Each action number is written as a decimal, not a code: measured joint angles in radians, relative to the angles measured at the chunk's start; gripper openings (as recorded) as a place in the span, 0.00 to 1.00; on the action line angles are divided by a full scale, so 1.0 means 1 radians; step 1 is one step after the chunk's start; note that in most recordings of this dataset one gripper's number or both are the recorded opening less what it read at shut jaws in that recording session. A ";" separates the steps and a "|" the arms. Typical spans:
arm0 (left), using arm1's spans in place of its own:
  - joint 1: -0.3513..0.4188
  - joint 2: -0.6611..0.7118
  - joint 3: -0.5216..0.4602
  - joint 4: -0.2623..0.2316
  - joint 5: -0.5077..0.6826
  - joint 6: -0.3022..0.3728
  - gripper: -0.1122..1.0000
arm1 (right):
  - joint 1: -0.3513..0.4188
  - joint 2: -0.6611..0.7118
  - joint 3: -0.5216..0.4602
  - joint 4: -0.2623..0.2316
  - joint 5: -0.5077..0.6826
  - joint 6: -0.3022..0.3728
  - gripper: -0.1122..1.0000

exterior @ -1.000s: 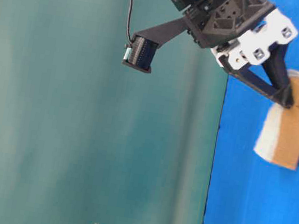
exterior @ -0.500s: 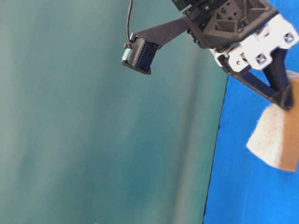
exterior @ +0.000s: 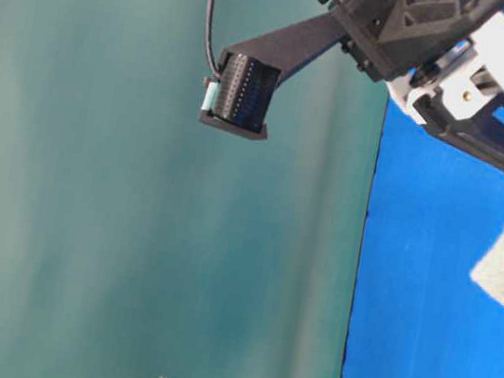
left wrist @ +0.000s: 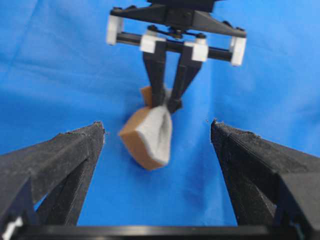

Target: Hand over the sponge with the left arm and wipe it with the right arm.

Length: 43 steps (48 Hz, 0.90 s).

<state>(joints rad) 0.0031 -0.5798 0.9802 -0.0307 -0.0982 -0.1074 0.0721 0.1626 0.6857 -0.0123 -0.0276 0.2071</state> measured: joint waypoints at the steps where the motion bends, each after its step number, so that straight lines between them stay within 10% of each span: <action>1: 0.000 0.000 0.000 -0.002 0.000 0.000 0.85 | 0.000 0.002 -0.002 0.000 0.003 0.000 0.25; 43: 0.000 0.002 0.000 0.000 0.000 0.002 0.85 | -0.327 0.002 0.006 -0.167 0.008 -0.011 0.25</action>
<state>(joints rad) 0.0031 -0.5783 0.9802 -0.0307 -0.0982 -0.1058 -0.2546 0.1641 0.6918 -0.1795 -0.0199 0.1963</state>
